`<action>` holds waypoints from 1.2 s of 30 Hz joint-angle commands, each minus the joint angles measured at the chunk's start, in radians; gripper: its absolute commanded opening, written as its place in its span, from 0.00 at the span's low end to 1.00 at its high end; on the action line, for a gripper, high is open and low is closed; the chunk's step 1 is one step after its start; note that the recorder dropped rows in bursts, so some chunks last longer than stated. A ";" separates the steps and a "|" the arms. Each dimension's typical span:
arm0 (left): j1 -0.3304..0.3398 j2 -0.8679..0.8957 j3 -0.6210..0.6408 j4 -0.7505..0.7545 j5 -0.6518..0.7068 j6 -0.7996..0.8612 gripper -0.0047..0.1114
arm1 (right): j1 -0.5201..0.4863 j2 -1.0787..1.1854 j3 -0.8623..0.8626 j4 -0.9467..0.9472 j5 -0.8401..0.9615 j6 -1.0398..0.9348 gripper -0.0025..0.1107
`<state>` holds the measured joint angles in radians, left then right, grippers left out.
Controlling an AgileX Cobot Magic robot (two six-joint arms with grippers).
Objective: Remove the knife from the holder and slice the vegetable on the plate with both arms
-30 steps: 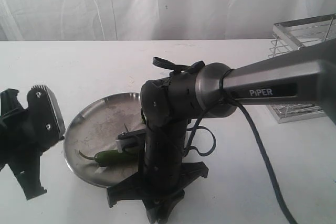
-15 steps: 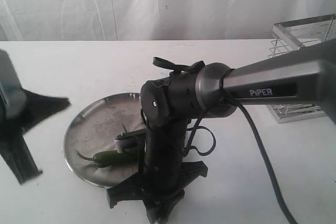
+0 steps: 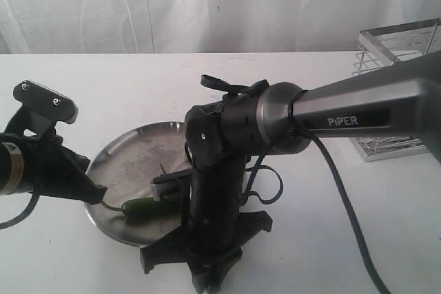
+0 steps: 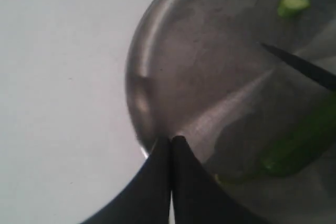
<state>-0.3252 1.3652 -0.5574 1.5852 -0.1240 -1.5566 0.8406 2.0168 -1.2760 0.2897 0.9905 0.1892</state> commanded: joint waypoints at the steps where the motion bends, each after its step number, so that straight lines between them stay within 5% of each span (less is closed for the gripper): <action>1: 0.004 -0.050 -0.067 0.159 -0.144 0.032 0.04 | -0.004 0.006 -0.001 -0.014 -0.026 -0.030 0.02; 6: 0.004 -0.161 -0.082 0.159 0.153 0.524 0.04 | -0.004 0.006 -0.001 -0.014 -0.035 -0.045 0.02; 10: 0.004 -0.173 -0.013 0.150 0.570 1.030 0.04 | -0.004 0.012 -0.001 -0.014 -0.046 -0.053 0.02; 14: 0.004 -0.169 0.052 -0.181 0.906 1.664 0.04 | -0.004 0.019 -0.001 -0.010 -0.078 -0.055 0.02; 16: 0.000 -0.204 0.068 -0.392 0.923 1.740 0.04 | -0.004 0.021 -0.001 -0.010 -0.089 -0.055 0.02; 19: -0.019 -0.300 0.046 -0.634 0.852 1.604 0.04 | -0.004 0.021 -0.001 -0.005 -0.091 -0.068 0.02; 23: -0.020 -0.382 -0.108 -0.992 0.817 1.600 0.04 | -0.004 0.021 -0.001 -0.005 -0.093 -0.088 0.02; 25: -0.020 -0.368 -0.198 -1.274 0.834 1.723 0.04 | -0.004 0.021 -0.001 -0.005 -0.096 -0.088 0.02; 29: -0.020 -0.298 -0.263 -1.783 0.891 2.249 0.04 | -0.004 0.021 -0.001 -0.003 -0.096 -0.088 0.02; 32: -0.020 -0.255 -0.258 -1.917 0.874 2.532 0.04 | -0.004 0.021 -0.001 -0.003 -0.090 -0.088 0.02; 36: -0.020 -0.216 -0.202 -2.001 0.684 2.624 0.04 | -0.004 0.021 -0.001 0.010 -0.091 -0.080 0.02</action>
<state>-0.3404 1.1262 -0.7977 -0.3249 0.6779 0.9604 0.8406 2.0206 -1.2820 0.3036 0.9313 0.1192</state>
